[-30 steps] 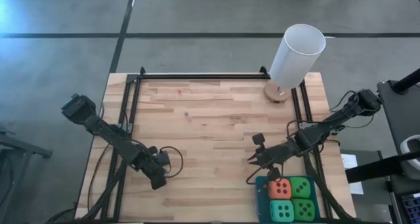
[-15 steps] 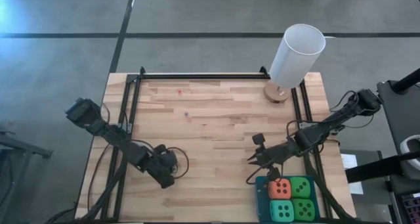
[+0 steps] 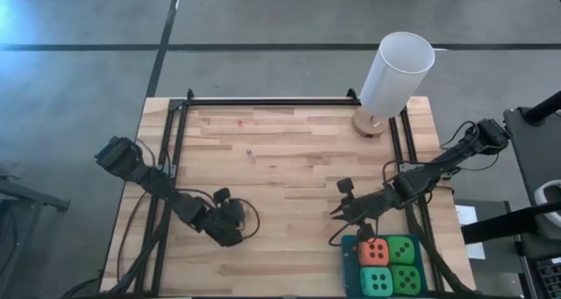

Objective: Pick & Place Dice
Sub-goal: Put the small blue die into the blue bin

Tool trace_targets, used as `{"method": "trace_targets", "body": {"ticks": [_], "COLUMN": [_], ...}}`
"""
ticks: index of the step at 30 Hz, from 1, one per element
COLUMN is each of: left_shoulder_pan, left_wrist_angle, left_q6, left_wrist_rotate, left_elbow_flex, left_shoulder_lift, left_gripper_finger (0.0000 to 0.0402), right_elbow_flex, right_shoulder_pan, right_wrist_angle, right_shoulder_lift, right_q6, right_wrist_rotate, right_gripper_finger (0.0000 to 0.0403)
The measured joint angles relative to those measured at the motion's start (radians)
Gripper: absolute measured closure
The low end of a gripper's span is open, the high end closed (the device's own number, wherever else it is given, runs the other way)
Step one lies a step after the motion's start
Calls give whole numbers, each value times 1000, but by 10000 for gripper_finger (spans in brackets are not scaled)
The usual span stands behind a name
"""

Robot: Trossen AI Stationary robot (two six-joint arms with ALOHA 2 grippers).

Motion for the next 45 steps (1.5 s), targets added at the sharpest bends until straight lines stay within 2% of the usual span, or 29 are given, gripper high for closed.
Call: {"method": "trace_targets", "body": {"ticks": [3, 10, 19, 26, 34, 38, 45], "left_shoulder_pan": [25, 95, 154, 139, 130, 129, 129], "left_wrist_angle": [16, 185, 315, 290, 118, 55, 40], "left_q6": [15, 171, 299, 307, 256, 222, 184], "left_wrist_rotate": [2, -2, 3, 7, -34, -48, -47], "left_elbow_flex": [3, 4, 4, 1, 1, 0, -8], "left_shoulder_lift": [27, 86, 128, 69, -33, -42, -28], "left_gripper_finger": [323, 323, 323, 323, 323, 323, 323], "right_elbow_flex": [0, 0, 0, 0, 0, 0, 0], "right_shoulder_pan": [0, 0, 0, 0, 0, 0, 0], "right_wrist_angle": [0, 2, 2, 2, 1, 1, 1], "right_shoulder_lift": [0, 0, 0, 0, 0, 0, 0], "right_q6": [0, 0, 0, 0, 0, 0, 0], "right_wrist_rotate": [0, -1, -1, -1, -1, -1, -1], "right_gripper_finger": [351, 351, 351, 351, 351, 351, 351]}}
